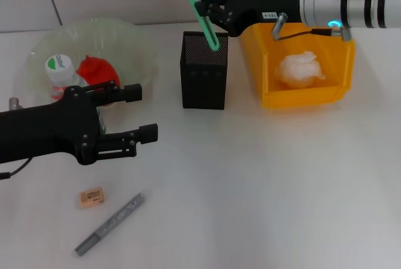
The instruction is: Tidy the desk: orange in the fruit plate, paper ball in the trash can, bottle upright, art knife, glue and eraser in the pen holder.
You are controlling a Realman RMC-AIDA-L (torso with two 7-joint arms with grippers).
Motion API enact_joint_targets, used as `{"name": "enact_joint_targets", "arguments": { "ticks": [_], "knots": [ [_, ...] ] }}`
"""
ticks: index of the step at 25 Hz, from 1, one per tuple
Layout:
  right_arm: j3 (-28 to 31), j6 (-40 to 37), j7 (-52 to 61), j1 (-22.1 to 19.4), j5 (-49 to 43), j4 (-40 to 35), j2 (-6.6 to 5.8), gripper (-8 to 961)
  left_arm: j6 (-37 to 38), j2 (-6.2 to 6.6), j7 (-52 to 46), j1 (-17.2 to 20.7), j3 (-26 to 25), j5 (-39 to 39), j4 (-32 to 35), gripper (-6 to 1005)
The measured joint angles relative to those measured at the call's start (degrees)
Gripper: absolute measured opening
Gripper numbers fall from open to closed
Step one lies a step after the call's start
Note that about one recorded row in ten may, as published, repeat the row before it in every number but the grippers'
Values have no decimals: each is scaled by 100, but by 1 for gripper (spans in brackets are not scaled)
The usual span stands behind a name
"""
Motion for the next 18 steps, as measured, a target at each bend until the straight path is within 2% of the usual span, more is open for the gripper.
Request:
{"name": "enact_joint_targets", "arguments": {
  "ticks": [18],
  "knots": [
    [87, 21, -279, 16, 386, 168, -1, 122, 29, 8, 1, 13, -2, -3, 0, 799]
  ]
}}
